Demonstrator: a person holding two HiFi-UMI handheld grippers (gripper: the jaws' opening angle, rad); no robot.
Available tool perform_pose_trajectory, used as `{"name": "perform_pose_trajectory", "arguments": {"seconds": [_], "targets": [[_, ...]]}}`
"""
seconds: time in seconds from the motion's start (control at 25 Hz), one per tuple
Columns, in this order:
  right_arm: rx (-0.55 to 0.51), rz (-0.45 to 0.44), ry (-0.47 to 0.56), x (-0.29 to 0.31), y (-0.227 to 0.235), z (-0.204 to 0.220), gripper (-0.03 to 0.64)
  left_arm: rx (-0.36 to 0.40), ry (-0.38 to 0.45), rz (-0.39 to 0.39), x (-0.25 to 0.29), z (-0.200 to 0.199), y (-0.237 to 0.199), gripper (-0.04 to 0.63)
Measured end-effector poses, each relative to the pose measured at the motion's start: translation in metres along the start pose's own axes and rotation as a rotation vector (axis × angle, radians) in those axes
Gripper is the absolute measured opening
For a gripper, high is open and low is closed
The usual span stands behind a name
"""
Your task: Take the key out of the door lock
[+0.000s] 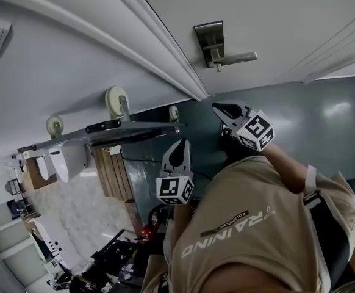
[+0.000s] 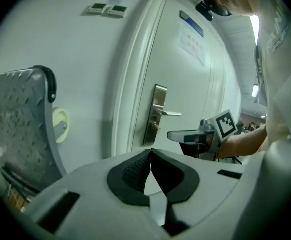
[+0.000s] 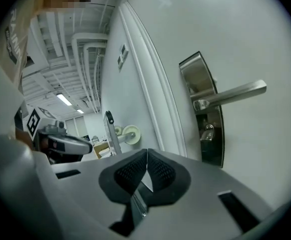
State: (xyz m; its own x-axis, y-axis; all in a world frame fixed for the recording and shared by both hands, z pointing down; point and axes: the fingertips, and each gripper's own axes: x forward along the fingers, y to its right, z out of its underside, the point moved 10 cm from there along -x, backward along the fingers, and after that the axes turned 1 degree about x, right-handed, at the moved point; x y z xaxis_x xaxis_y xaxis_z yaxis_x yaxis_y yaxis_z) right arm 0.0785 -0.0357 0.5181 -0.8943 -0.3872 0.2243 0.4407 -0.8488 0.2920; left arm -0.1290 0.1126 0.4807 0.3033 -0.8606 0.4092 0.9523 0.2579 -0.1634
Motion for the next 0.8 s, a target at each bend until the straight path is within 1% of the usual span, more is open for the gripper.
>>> {"name": "perform_pose_trajectory", "arguments": {"seconds": [0.12,0.24,0.32,0.44,0.6,0.72,0.8], "targets": [[-0.036,-0.036,-0.02,0.013,0.012,-0.006,0.014,0.064,0.022,0.066,0.024,-0.034,-0.012,0.009],[-0.057,-0.061,-0.02,0.026,0.022,-0.015,0.015,0.135,0.049,0.099,0.046,-0.059,-0.024,0.009],[-0.071,-0.05,-0.006,0.034,0.028,-0.022,0.014,0.149,0.066,0.113,0.059,-0.068,-0.031,0.009],[-0.077,-0.028,0.006,0.038,0.028,-0.029,0.015,0.147,0.074,0.137,0.073,-0.073,-0.035,0.009],[-0.063,-0.042,-0.004,0.038,0.024,-0.035,0.015,0.158,0.069,0.193,0.09,-0.082,-0.039,0.009],[-0.056,-0.021,0.005,0.037,0.023,-0.035,0.015,0.185,0.065,0.243,0.101,-0.091,-0.04,0.009],[-0.022,0.003,0.02,0.037,0.026,-0.029,0.015,0.211,0.065,0.274,0.108,-0.095,-0.041,0.009]]}}
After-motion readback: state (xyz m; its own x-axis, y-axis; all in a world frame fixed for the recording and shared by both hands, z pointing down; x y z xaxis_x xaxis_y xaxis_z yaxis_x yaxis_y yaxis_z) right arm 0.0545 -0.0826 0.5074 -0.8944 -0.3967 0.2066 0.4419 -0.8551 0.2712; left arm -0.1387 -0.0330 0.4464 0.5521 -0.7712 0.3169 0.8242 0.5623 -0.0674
